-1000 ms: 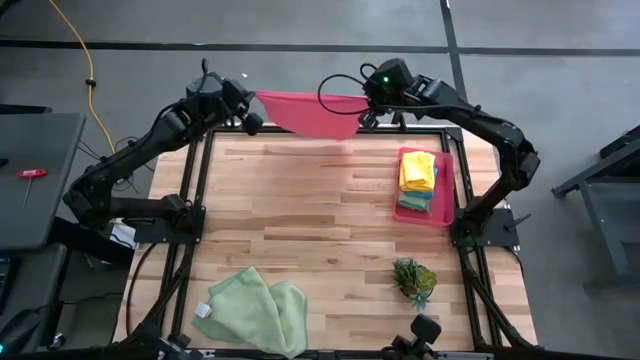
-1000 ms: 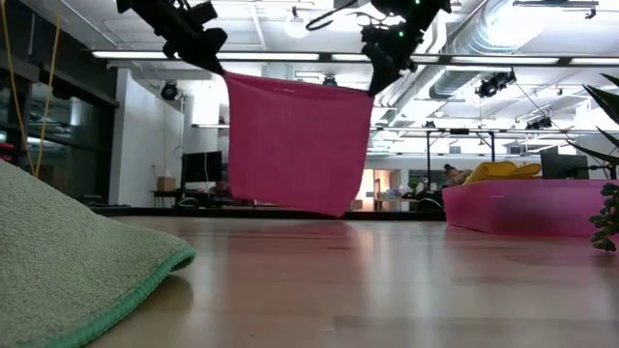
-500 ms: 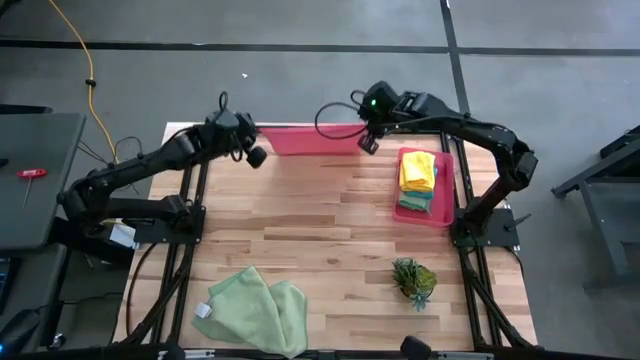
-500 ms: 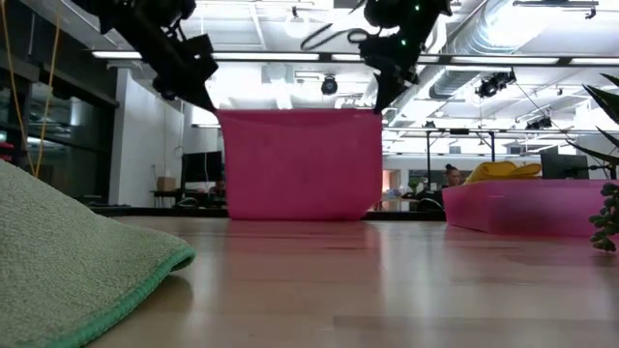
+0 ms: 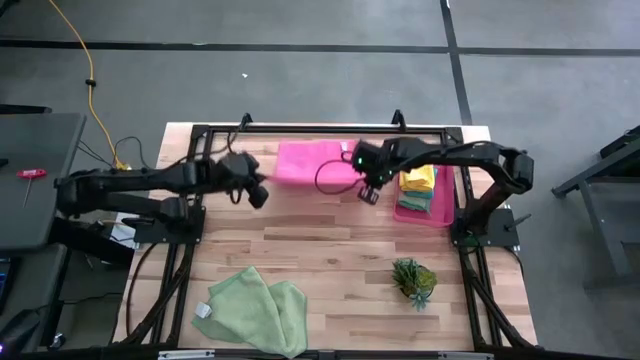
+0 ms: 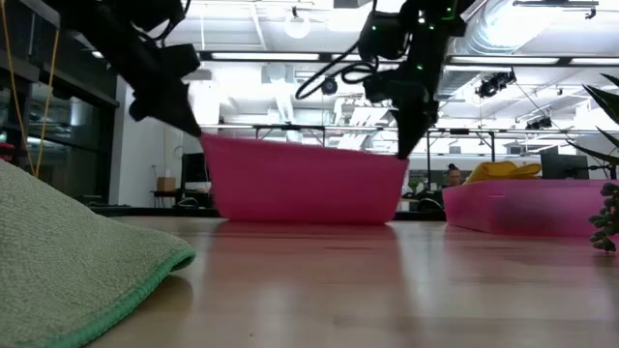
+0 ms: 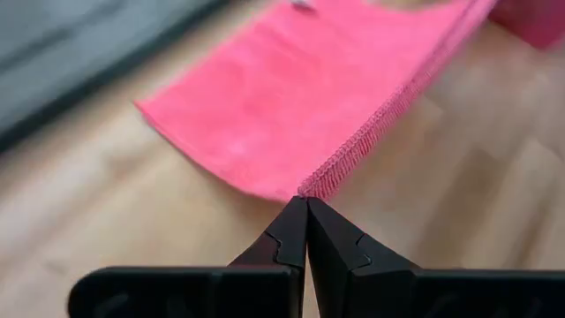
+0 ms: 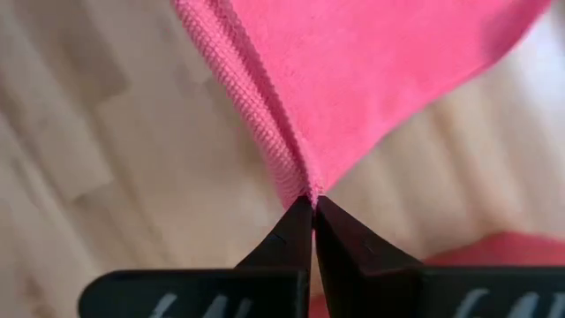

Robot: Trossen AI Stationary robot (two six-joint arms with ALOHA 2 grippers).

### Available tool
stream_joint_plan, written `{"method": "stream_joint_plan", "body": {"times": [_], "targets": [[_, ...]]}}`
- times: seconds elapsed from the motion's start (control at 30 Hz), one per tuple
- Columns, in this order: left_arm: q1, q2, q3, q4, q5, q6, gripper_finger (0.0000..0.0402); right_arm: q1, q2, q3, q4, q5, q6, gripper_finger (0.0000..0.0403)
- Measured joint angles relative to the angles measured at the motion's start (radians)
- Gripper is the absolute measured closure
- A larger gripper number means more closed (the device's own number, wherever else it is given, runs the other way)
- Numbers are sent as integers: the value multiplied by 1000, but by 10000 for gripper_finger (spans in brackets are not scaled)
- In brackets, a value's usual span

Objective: Fold microfiber towels
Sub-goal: Fold the pink microfiber cloth

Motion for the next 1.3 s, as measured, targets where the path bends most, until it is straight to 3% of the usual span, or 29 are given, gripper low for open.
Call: {"method": "stream_joint_plan", "body": {"times": [0.2,0.37,0.57,0.63,0.77,0.97,1.3], "targets": [[-237,1,-93,1,-40,-263,401,115,0,-92,38,-38,107,403],[-414,1,-146,0,-52,-507,401,202,0,-121,81,-128,219,403],[-557,1,-148,-10,-53,-735,401,284,-1,-122,84,-238,313,403],[-560,0,-144,-13,-48,-762,401,291,-1,-122,84,-262,316,403],[-518,0,-126,-13,-83,-715,401,248,-1,-122,85,-213,324,403],[-379,3,-126,-17,-109,-606,401,138,-1,-122,115,-132,322,403],[-203,110,-125,34,-78,-458,401,56,21,-122,143,-110,307,403]]}}
